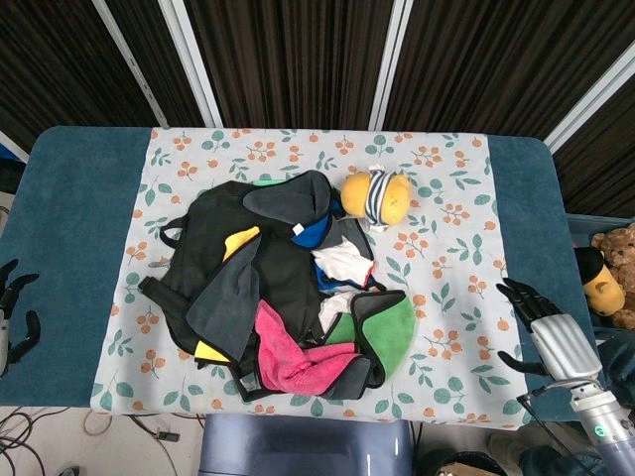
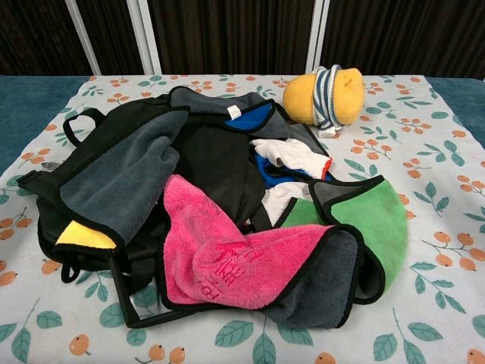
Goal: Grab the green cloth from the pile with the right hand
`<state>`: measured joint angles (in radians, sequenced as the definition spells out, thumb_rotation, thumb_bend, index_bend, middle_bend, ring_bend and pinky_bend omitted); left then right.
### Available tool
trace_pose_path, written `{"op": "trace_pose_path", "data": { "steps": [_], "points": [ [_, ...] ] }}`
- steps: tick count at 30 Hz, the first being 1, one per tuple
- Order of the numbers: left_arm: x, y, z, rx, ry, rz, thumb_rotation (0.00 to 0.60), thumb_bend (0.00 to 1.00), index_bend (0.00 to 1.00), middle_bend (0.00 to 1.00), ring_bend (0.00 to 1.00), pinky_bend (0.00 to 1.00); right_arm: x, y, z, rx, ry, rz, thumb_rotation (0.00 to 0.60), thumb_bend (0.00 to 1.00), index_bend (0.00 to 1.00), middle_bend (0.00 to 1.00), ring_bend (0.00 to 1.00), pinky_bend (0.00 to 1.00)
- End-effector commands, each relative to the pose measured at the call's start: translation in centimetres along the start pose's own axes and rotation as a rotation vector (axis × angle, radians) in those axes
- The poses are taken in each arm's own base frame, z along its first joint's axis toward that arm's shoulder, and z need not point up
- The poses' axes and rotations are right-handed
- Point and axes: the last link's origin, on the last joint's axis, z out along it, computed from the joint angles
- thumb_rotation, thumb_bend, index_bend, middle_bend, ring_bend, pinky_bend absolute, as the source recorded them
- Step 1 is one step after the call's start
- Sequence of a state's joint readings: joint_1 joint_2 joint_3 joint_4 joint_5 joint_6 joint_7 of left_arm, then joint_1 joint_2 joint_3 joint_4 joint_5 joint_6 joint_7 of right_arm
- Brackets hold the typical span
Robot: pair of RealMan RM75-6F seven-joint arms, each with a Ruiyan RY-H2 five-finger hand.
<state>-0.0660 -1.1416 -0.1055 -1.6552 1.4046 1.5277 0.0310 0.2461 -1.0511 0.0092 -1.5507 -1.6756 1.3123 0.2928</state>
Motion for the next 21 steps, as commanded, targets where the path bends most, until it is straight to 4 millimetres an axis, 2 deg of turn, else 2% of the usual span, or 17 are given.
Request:
{"op": "trace_pose_path", "data": {
  "steps": [1, 6, 11, 21],
  "points": [
    [0.0, 0.0, 0.0, 0.001, 0.0, -0.001, 0.6, 0.59, 0.22, 0.06, 0.11, 0.0, 1.4, -2.3, 3.8, 0.069, -0.098, 0.004, 0.6, 0.26, 0.0, 0.08, 0.09, 0.22],
    [0.0, -0.1, 0.2, 0.005, -0.007, -0.005, 0.6, 0.59, 0.22, 0.06, 0.11, 0.0, 1.3, -4.6, 7.7, 0.085, -0.181, -0.005, 0.6, 0.26, 0.0, 0.07, 0.09, 0.22],
    [0.1, -0.3, 0.2, 0.009, -0.006, -0.008, 0.6, 0.59, 0.22, 0.06, 0.11, 0.0, 0.1, -6.6, 10.6, 0.08, -0.214, -0.031, 0.6, 0.26, 0.0, 0.07, 0.09, 0.22],
    [0.3, -0.3, 0.3, 0.017, -0.006, -0.023, 0.6, 0.59, 0.22, 0.06, 0.11, 0.0, -3.8, -9.5, 14.0, 0.086, -0.256, -0.097, 0.6, 0.26, 0.0, 0.08, 0.1, 0.22]
  ]
}}
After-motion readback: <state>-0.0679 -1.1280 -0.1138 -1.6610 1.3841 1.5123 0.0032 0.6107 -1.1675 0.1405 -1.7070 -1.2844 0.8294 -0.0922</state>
